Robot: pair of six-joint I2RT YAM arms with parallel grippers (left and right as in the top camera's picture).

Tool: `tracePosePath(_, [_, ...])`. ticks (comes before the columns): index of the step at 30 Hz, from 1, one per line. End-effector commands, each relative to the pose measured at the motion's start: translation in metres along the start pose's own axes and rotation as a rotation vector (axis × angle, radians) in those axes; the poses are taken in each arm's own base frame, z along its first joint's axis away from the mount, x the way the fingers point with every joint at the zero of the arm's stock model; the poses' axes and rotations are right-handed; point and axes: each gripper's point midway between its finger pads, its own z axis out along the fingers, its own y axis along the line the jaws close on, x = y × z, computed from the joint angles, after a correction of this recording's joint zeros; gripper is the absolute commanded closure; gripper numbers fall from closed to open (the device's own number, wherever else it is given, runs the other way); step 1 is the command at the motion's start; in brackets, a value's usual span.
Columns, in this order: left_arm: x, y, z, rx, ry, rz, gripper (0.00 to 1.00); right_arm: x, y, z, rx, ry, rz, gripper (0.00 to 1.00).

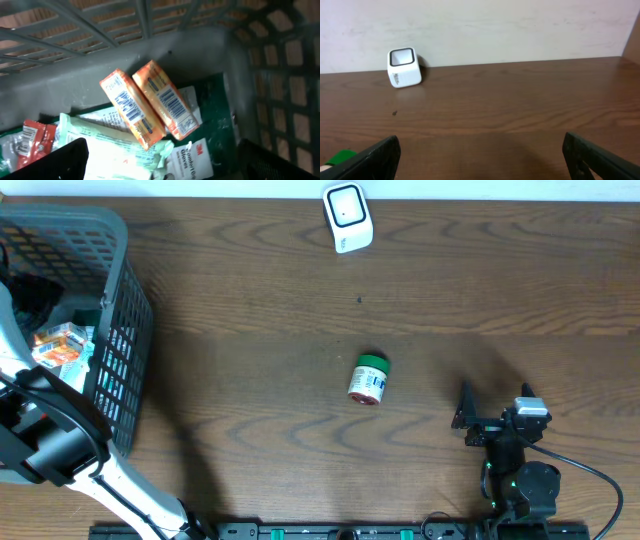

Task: Scan the item barcode
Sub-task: 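Reach the left gripper back into the basket toward the orange packs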

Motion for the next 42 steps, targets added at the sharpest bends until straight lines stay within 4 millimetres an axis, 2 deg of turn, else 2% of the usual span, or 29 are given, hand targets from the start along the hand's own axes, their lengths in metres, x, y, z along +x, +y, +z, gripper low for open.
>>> tracePosePath(1, [-0.004,0.001,0.005,-0.009,-0.013,-0.093,0.05,0.002,-0.001,0.000,0.007,0.005,0.012,0.01])
tracePosePath(4, [-0.005,-0.001,0.013,0.000,-0.024,-0.124,0.05,0.001,-0.001,0.000,0.007,0.005,0.012,0.01])
tracePosePath(10, [-0.005,0.012,0.037,-0.059,-0.066,-0.137,0.05,0.002,-0.001,0.000,0.008,0.005,0.012,0.01])
tracePosePath(16, [0.003,0.017,0.062,-0.063,-0.068,-0.137,0.05,0.002,-0.001,0.000,0.008,0.005,0.012,0.01])
tracePosePath(23, [0.010,0.020,0.081,-0.059,-0.073,-0.138,0.06,0.001,-0.001,0.000,0.008,0.005,0.012,0.01])
tracePosePath(25, [0.010,0.019,0.083,-0.054,-0.078,-0.138,0.20,0.001,-0.001,0.000,0.008,0.005,0.012,0.01])
tracePosePath(26, [0.008,0.018,0.083,-0.048,-0.085,-0.140,0.38,0.002,-0.001,0.000,0.008,0.005,0.012,0.01])
tracePosePath(28, [0.007,0.017,0.083,-0.043,-0.091,-0.141,0.56,0.001,-0.001,0.000,0.008,0.005,0.012,0.01])
tracePosePath(30, [0.006,0.017,0.082,-0.041,-0.092,-0.140,0.67,0.001,-0.001,0.000,0.008,0.005,0.012,0.01])
tracePosePath(31, [0.006,0.017,0.082,-0.040,-0.093,-0.137,0.69,0.001,-0.001,0.000,0.008,0.005,0.012,0.01])
tracePosePath(34, [-0.001,0.013,0.068,-0.017,-0.115,-0.139,0.69,0.001,-0.001,0.000,0.008,0.005,0.012,0.01])
tracePosePath(37, [-0.014,0.004,0.033,0.044,-0.166,-0.148,0.69,0.001,-0.001,0.000,0.008,0.005,0.012,0.01])
tracePosePath(39, [-0.025,-0.005,-0.005,0.118,-0.220,-0.157,0.67,0.001,-0.001,0.000,0.008,0.005,0.012,0.01])
tracePosePath(42, [-0.039,-0.007,-0.077,0.224,-0.342,-0.174,0.64,0.002,-0.001,0.000,0.008,0.005,0.012,0.01])
